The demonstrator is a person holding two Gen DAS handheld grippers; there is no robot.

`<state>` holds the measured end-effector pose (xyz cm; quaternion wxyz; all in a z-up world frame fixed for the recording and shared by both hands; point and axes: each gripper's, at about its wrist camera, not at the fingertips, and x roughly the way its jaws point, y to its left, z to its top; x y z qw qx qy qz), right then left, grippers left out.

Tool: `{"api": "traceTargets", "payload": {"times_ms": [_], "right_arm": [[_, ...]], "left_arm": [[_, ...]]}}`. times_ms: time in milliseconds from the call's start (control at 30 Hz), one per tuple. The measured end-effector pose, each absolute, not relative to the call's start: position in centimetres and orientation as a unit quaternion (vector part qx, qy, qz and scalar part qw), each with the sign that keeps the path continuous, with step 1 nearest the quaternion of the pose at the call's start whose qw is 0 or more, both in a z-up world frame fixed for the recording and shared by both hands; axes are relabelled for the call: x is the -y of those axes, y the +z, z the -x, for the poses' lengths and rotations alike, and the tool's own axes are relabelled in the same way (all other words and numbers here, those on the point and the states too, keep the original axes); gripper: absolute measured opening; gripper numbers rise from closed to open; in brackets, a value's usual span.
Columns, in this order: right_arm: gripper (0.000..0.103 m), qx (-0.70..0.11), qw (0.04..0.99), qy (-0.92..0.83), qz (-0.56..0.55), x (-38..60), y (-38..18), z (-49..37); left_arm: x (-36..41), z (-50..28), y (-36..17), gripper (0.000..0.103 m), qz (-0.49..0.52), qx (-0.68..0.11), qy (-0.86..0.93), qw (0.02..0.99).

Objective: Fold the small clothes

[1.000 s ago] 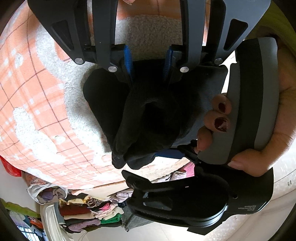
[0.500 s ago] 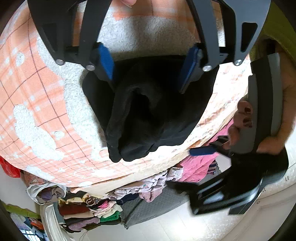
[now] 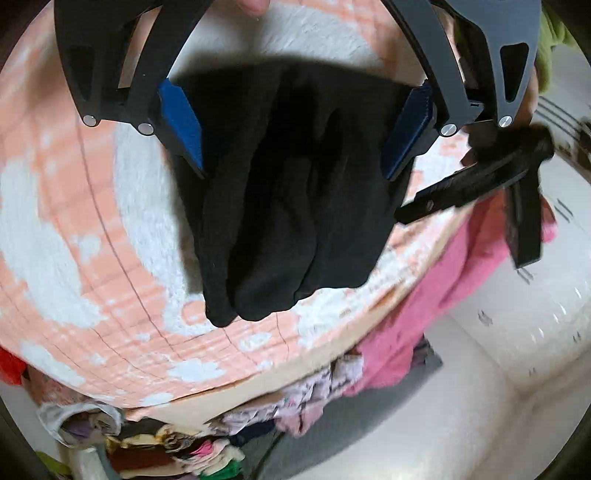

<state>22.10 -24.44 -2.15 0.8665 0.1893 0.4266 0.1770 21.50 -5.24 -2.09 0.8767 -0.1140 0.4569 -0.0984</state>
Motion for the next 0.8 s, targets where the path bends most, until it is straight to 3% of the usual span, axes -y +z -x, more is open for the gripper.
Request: {"api": "traceTargets", "payload": {"times_ms": [300, 367, 433, 600, 800], "right_arm": [[0.089, -0.48, 0.837, 0.194, -0.177, 23.8, -2.9, -28.0], [0.047, -0.485, 0.839, 0.187, -0.159, 23.5, -3.2, -28.7], [0.03, -0.476, 0.844, 0.201, -0.144, 23.0, -2.8, -28.9], [0.027, -0.398, 0.872, 0.258, -0.12, 22.7, 0.6, -27.3], [0.029, -0.431, 0.869, 0.217, -0.109, 24.5, -3.1, -27.3]], "left_arm": [[6.7, -21.1, -2.9, 0.081, 0.09, -0.461, -0.114, 0.876], [6.9, -21.2, -2.9, 0.081, 0.089, -0.461, -0.114, 0.875], [6.9, -21.2, -2.8, 0.081, 0.088, -0.461, -0.113, 0.876], [6.7, -21.0, -2.4, 0.081, 0.091, -0.454, -0.117, 0.879], [7.5, -21.1, -3.3, 0.081, 0.083, -0.468, -0.122, 0.872]]}}
